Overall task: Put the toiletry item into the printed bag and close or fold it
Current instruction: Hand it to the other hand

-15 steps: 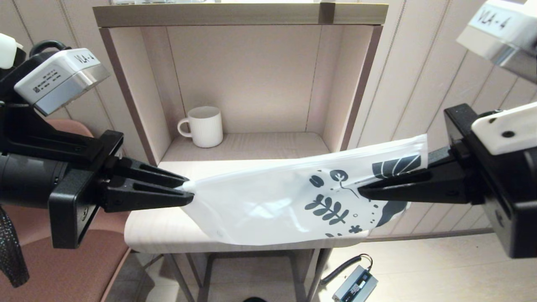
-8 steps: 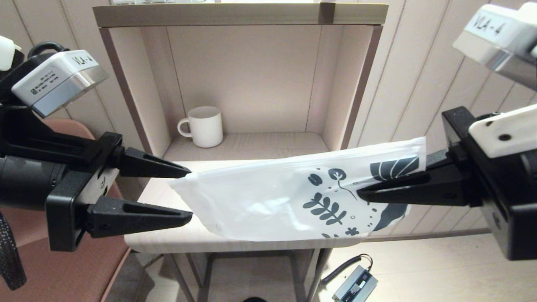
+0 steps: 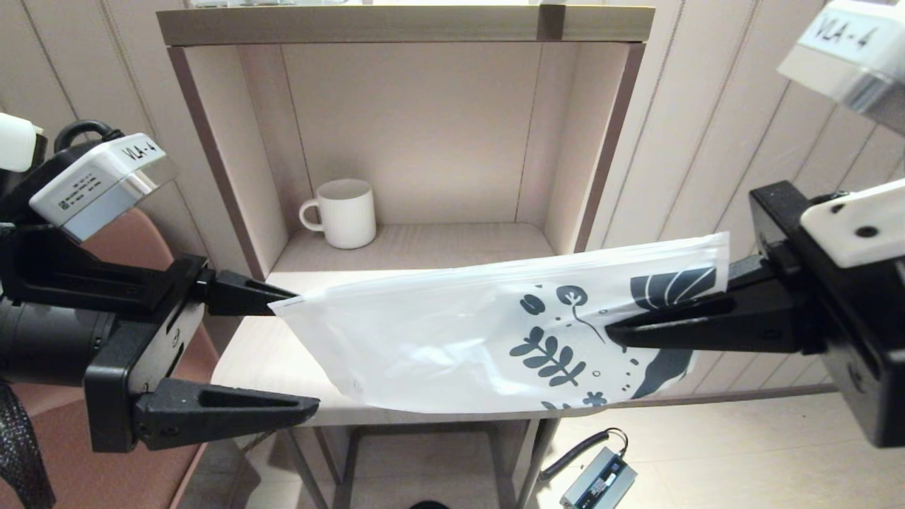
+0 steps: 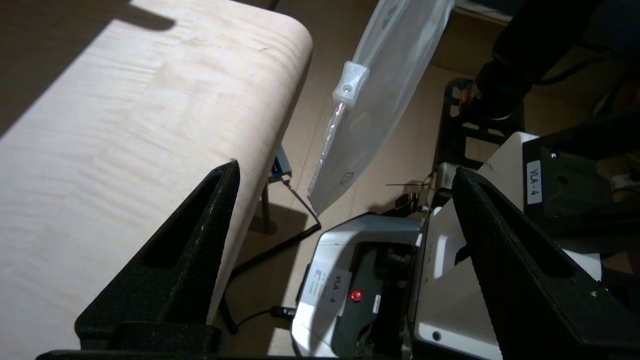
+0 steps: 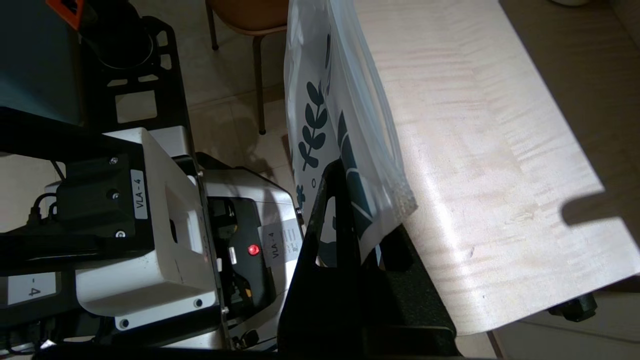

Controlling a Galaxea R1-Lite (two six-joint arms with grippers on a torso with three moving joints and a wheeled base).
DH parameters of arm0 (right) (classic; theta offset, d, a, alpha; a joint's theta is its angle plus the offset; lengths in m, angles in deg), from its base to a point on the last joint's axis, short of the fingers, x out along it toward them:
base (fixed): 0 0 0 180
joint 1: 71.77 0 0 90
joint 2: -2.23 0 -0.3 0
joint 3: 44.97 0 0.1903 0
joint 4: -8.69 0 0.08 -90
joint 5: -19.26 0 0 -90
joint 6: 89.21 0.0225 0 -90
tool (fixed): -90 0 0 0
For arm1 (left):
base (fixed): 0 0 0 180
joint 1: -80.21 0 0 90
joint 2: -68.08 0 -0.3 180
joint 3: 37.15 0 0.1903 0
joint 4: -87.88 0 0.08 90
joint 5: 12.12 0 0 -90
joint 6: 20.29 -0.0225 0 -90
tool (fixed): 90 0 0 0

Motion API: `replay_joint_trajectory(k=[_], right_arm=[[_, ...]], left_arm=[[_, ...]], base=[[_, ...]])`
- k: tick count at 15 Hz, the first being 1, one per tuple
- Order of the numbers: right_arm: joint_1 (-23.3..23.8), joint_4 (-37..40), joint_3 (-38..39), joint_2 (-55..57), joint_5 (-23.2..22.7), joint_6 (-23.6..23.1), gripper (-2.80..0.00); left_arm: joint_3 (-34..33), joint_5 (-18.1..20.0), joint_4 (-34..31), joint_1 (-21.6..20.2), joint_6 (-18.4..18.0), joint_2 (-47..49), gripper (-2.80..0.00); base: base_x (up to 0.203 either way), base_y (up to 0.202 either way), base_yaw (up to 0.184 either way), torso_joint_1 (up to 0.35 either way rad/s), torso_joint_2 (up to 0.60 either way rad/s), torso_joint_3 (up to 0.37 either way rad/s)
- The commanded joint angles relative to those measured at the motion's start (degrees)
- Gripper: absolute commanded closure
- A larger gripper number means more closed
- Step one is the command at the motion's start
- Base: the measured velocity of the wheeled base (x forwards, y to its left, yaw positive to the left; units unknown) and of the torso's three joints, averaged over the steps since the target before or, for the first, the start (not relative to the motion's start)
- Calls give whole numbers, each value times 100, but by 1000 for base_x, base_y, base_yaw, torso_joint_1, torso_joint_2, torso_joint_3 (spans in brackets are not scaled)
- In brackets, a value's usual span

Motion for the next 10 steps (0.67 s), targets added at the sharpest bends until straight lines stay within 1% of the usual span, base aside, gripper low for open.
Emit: replay_joint_trajectory(k=[1, 4, 7, 10], right_arm=[[-2, 21, 0, 45, -49, -15, 0], [-24, 12, 18, 80, -51, -15, 0], [-54, 12, -24, 132, -58, -15, 0], [-63, 6, -67, 151, -58, -15, 0]], left_arm=[[33, 108, 10, -4, 4, 50, -280], [125, 144, 151, 8, 108, 175, -280], [130, 153, 307, 150, 180, 256, -280], [91, 153, 330, 199, 181, 271, -280]], base=[[0, 0, 0, 0, 0, 0], [0, 0, 0, 0, 0, 0], [0, 0, 0, 0, 0, 0], [0, 0, 0, 0, 0, 0]])
